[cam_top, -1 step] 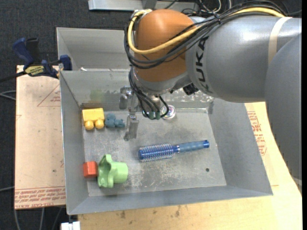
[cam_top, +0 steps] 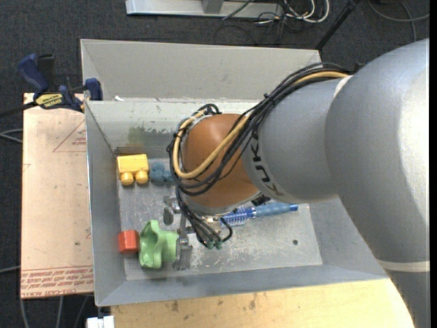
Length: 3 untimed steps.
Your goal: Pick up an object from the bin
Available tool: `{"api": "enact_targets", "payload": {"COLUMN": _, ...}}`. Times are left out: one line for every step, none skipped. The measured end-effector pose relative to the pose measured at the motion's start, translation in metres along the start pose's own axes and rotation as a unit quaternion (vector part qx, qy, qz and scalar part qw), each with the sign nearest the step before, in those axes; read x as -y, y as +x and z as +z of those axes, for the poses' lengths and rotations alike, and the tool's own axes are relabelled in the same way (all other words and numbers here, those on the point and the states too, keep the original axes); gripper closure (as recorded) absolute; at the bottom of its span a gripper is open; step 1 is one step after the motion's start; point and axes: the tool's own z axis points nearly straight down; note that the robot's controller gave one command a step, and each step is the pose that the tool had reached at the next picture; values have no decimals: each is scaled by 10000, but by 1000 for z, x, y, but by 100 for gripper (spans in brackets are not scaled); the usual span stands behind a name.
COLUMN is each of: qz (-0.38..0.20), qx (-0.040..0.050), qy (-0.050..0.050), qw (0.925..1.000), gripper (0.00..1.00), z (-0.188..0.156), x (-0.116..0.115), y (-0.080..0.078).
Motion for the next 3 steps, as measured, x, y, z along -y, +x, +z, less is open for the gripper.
{"api": "enact_targets", "payload": {"qz": -681, "qx": 100, "qy": -11, "qw": 9976, "gripper": 0, "z": 44, "x": -36, "y": 9}}
{"api": "enact_targets", "payload": {"qz": -663, "qx": 112, "qy": -17, "qw": 9977, "gripper": 100, "z": 41, "x": -35, "y": 8}}
{"api": "enact_targets", "payload": {"qz": -689, "qx": 111, "qy": -15, "qw": 9976, "gripper": 100, "z": -104, "x": -29, "y": -3}}
